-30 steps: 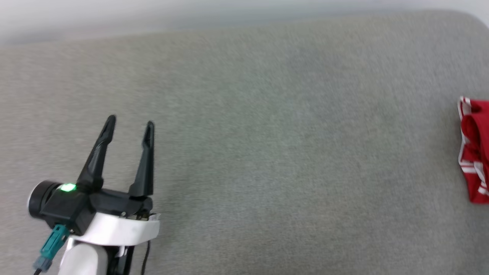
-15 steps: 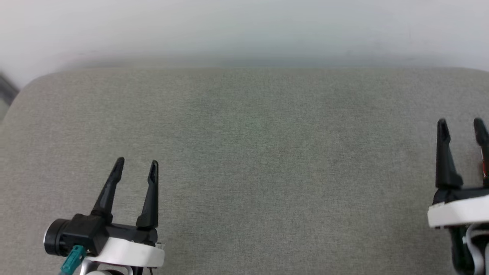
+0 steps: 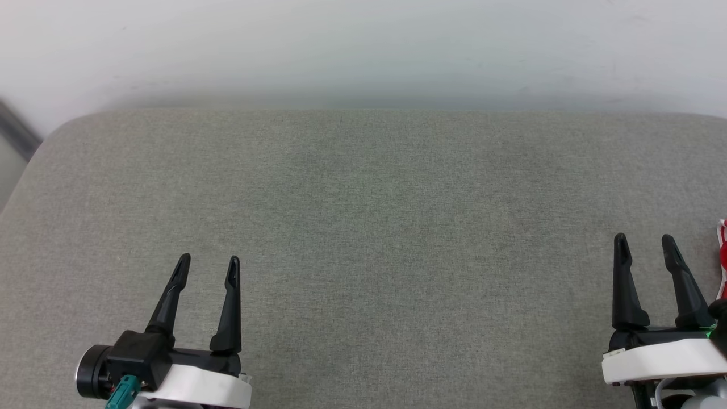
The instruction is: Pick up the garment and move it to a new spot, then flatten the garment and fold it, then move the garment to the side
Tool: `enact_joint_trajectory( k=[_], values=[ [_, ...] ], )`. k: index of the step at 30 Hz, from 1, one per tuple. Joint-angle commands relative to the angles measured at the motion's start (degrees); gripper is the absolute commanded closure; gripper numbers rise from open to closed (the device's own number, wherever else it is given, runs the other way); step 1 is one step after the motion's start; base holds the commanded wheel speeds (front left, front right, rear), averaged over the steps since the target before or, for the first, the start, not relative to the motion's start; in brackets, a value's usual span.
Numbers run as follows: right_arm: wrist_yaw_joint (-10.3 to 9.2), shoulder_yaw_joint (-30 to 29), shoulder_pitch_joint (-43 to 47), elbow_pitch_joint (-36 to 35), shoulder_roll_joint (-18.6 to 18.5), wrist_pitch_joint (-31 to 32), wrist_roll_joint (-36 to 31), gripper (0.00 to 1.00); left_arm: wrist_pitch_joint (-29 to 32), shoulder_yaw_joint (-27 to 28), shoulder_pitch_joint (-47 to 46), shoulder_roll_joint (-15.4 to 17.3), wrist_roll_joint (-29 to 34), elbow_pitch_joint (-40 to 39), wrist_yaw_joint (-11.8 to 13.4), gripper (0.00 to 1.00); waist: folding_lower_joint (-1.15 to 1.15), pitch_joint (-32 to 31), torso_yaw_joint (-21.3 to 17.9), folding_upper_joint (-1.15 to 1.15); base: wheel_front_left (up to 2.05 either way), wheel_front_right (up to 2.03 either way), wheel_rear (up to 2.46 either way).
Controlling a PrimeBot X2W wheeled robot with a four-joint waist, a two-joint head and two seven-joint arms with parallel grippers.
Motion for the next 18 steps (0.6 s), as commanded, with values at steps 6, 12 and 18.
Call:
enact_joint_trajectory(
  k=[6, 12, 18],
  values=[
    [-0.05, 0.33, 0.4, 0.39, 0.53, -0.81, -0.82, 0.0, -0.12, 0.48, -0.52, -0.31, 0.85, -0.68, -0.03, 0.0, 0.01, 0.18, -0.24, 0.0, 0.0, 0.0, 0.0],
    [-0.05, 0.54, 0.2, 0.52, 0.64, -1.26, -0.8, 0.0, -0.12, 0.96, -0.55, -0.53, 0.68, -0.91, -0.04, 0.0, 0.01, 0.31, -0.4, 0.0, 0.0, 0.0, 0.0],
    [-0.05, 0.61, 0.43, 0.82, 0.66, -1.62, -0.42, 0.0, -0.12, 1.47, -0.05, -0.67, 0.87, -0.37, -0.05, 0.0, 0.01, -0.03, -0.57, 0.0, 0.0, 0.0, 0.0]
  ],
)
